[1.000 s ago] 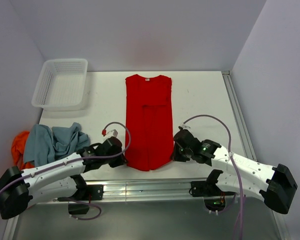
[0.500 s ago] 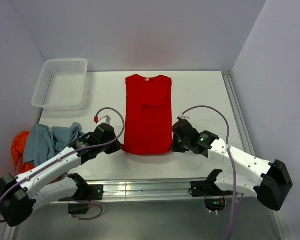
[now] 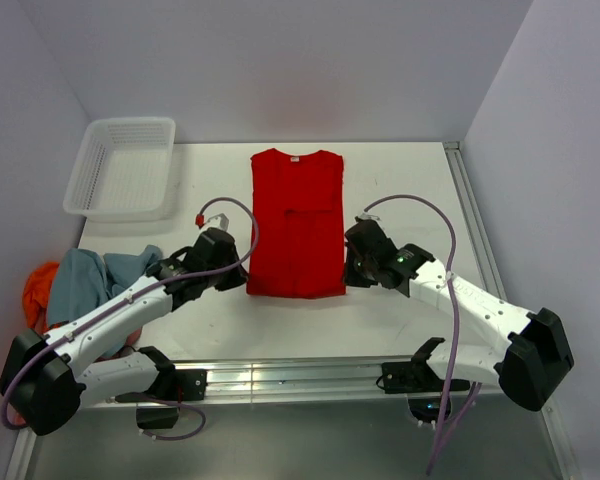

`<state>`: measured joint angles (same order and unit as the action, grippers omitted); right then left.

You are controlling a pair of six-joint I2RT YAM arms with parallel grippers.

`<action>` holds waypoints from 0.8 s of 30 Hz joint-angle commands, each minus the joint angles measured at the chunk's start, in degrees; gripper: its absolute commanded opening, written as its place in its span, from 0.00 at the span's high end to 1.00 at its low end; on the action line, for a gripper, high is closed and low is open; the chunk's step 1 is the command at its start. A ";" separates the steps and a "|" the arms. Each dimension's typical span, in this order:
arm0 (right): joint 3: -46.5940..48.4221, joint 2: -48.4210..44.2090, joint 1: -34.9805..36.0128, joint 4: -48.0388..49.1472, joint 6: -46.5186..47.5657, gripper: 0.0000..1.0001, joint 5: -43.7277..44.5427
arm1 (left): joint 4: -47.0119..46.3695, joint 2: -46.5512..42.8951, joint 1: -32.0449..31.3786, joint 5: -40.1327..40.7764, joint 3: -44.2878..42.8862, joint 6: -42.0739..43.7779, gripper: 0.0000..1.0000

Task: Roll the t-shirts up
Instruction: Fold the tshirt

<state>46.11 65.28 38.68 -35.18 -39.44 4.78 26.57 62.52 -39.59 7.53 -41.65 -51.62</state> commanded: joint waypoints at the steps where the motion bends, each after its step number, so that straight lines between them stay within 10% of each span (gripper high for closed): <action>1: 4.25 1.87 -0.88 0.73 2.61 1.00 0.15 | -2.75 2.51 0.92 1.44 -4.66 3.62 1.00; 24: 10.23 9.25 -6.51 2.39 6.92 1.00 -2.31 | -7.93 7.70 7.42 -0.94 -7.13 8.11 1.00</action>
<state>53.39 73.87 33.19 -34.13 -34.33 2.94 21.47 69.52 -32.91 7.14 -46.15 -45.43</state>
